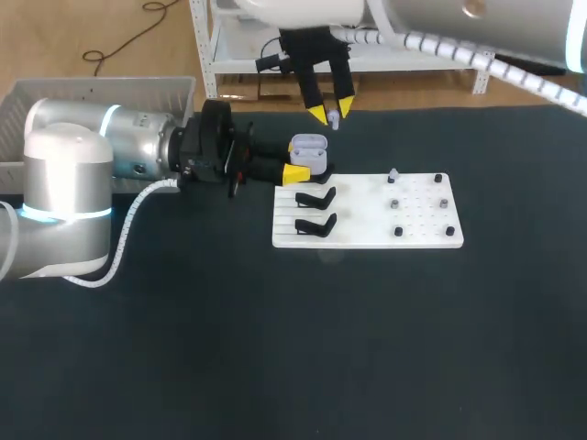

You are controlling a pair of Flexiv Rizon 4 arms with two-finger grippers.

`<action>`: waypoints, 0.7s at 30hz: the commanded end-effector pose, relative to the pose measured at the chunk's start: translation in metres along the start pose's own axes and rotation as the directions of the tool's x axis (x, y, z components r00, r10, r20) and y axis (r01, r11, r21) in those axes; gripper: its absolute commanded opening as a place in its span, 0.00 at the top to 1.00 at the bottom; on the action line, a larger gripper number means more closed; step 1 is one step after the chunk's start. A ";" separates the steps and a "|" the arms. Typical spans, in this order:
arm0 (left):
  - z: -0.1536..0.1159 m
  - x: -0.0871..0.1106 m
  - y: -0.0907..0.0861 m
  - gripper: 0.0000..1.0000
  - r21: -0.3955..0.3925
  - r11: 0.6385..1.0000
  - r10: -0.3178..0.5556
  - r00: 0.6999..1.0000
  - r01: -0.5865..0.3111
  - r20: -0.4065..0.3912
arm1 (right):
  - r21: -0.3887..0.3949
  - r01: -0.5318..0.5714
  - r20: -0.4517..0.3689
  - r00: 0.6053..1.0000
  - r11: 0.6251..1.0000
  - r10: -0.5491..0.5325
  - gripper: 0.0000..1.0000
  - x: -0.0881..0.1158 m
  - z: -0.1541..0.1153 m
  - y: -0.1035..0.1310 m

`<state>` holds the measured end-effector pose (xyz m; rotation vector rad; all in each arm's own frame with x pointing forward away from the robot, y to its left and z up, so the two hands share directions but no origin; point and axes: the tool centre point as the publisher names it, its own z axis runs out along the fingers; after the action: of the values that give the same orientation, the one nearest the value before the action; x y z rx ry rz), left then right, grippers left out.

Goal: Pick up each earbud case from the left stands, insert the matching earbuds, close the lid, and place the case in the box.

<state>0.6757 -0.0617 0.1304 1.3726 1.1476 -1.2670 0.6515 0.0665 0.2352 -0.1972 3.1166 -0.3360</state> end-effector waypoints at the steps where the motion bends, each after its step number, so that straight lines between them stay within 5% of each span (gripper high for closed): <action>1: 0.000 0.000 0.001 1.00 0.003 1.000 -0.001 1.000 0.001 -0.001 | 0.000 0.000 -0.023 1.000 1.000 0.000 1.00 -0.004 0.001 0.000; 15: 0.000 0.000 0.001 1.00 0.003 1.000 -0.001 1.000 0.001 -0.001 | -0.015 -0.012 -0.030 0.999 1.000 0.011 1.00 -0.005 0.000 0.002; 21: 0.000 0.000 0.001 1.00 0.003 1.000 -0.001 1.000 0.001 -0.001 | -0.067 -0.257 -0.107 0.963 0.964 0.249 1.00 -0.011 0.002 0.003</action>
<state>0.6757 -0.0617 0.1304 1.3726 1.1476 -1.2671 0.6566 0.0725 0.2314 0.0486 3.1660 -0.2947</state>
